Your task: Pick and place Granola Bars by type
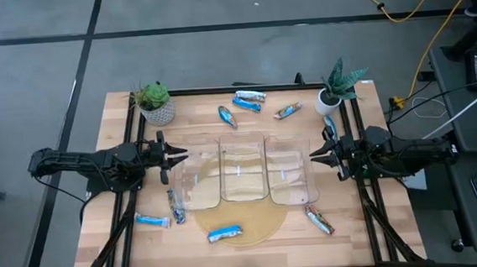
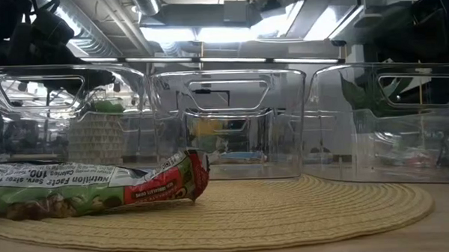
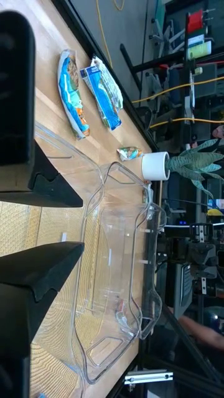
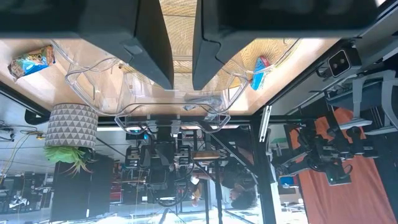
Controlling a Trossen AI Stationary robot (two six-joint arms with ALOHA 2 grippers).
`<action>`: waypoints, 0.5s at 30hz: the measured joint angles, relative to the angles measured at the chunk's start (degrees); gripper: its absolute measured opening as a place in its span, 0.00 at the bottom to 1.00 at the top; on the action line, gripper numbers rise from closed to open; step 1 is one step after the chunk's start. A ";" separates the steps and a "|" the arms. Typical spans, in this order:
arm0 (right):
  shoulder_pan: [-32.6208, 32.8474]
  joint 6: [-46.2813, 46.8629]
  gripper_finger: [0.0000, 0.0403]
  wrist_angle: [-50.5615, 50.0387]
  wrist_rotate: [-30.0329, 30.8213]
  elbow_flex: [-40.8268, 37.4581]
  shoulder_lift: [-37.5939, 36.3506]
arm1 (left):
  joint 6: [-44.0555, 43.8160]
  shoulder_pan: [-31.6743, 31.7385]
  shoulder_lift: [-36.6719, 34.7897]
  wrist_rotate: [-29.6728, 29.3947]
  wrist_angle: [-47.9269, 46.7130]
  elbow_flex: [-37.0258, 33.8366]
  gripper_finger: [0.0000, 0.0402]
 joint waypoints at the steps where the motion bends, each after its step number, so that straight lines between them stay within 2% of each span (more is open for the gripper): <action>1: 0.00 0.00 0.16 0.01 -0.01 0.00 0.01 | 0.00 0.00 -0.02 -0.01 -0.01 -0.01 0.23; 15: 0.00 0.00 0.16 0.00 0.00 0.00 0.00 | 0.00 0.02 -0.01 0.00 -0.01 0.00 0.23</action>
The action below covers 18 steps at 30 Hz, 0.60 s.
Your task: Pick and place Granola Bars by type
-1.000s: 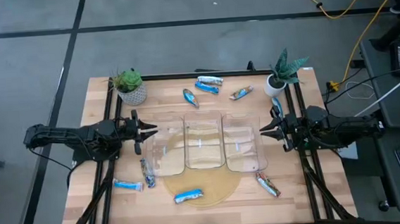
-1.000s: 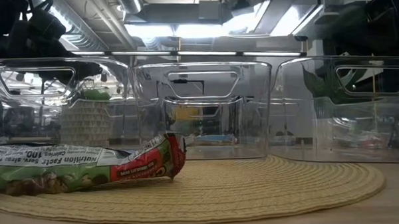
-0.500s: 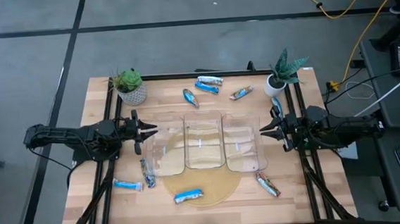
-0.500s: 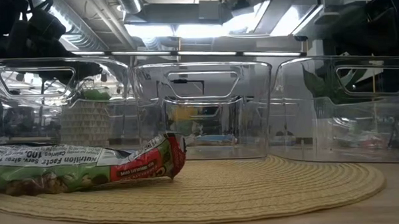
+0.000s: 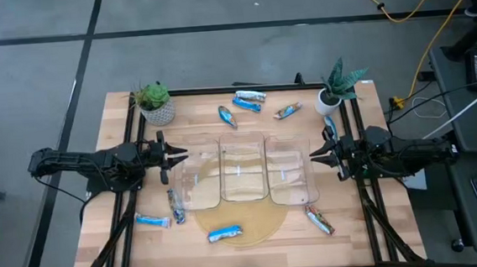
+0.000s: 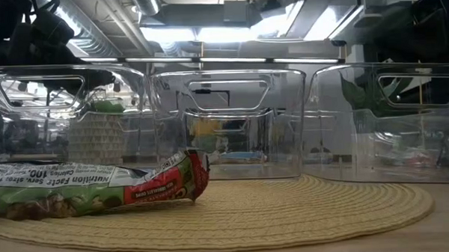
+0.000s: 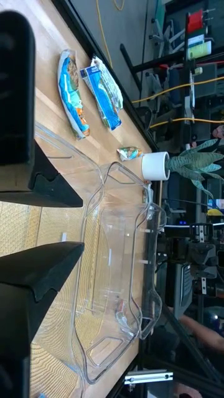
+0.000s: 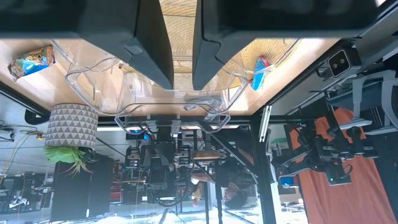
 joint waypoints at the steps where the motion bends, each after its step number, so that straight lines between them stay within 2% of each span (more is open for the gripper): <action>1: 0.01 0.00 0.16 0.01 0.00 0.00 0.01 | 0.00 0.00 0.00 0.00 0.01 0.00 0.23; 18: 0.01 0.00 0.16 -0.01 -0.01 0.00 0.00 | 0.00 -0.01 0.01 -0.02 0.01 0.00 0.23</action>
